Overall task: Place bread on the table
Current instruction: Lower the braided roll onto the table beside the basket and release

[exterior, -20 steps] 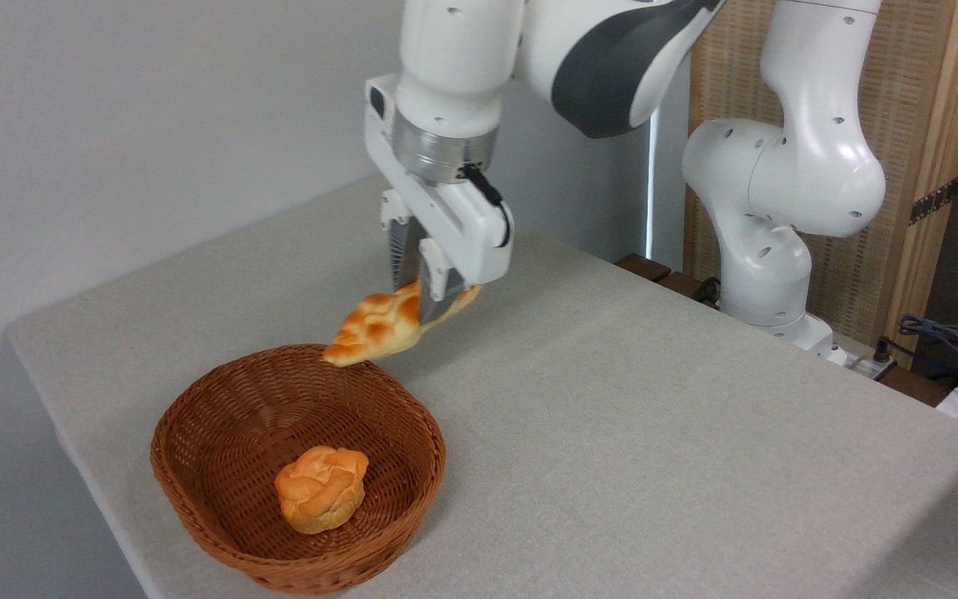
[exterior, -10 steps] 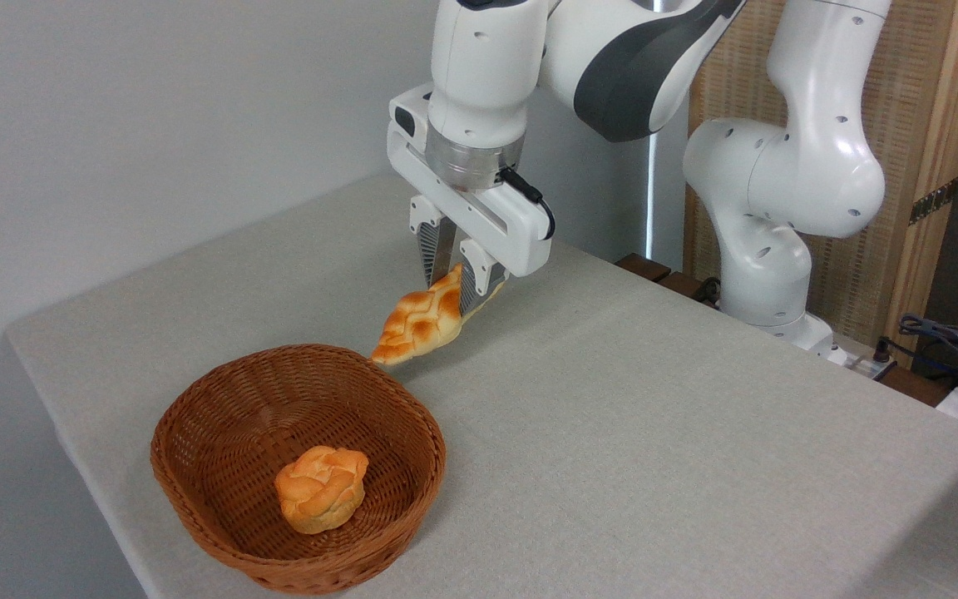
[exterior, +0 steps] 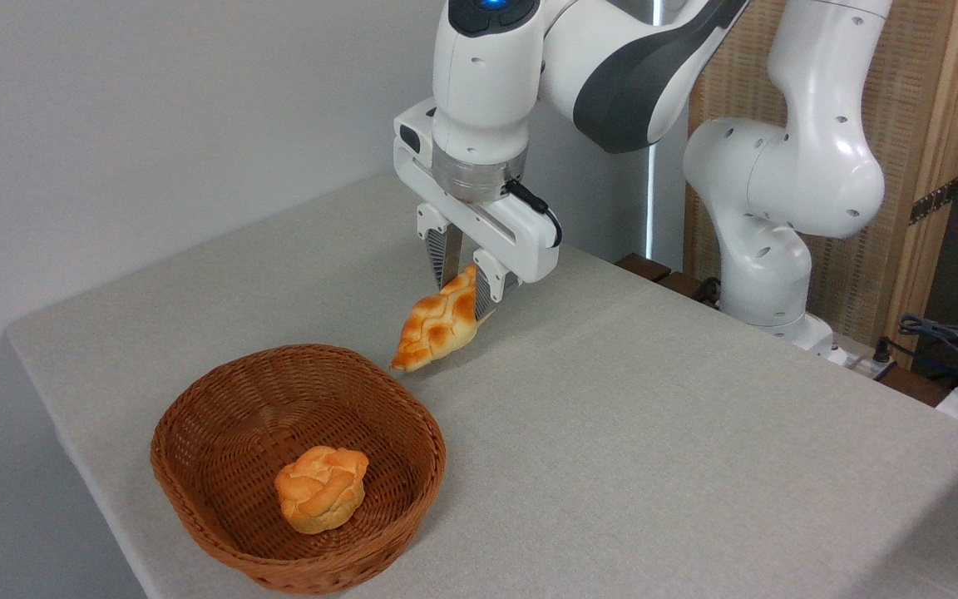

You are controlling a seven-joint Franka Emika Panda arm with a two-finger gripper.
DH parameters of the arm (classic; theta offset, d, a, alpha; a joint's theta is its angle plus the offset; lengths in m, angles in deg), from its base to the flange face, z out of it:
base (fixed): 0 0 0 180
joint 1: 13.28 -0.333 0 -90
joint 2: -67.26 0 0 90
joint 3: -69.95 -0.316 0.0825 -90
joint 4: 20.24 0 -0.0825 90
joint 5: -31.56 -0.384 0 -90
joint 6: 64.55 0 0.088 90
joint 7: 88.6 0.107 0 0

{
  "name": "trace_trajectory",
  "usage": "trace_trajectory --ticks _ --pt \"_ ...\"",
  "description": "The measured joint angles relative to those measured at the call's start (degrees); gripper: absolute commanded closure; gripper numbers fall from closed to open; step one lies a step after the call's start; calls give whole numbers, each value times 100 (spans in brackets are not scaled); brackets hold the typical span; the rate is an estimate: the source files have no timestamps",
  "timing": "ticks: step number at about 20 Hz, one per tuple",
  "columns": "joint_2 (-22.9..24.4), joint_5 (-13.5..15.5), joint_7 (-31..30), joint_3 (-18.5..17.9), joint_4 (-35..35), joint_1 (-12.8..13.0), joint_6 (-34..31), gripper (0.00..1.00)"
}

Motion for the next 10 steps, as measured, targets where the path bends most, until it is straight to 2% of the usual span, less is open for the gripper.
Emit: trace_trajectory --ticks 2,4,10 --pt "0 0 -1 0 -1 0 0 6" --pt "-1 0 -1 0 -6 0 -2 1" --pt "-5 -103 -1 0 -11 0 -3 0"
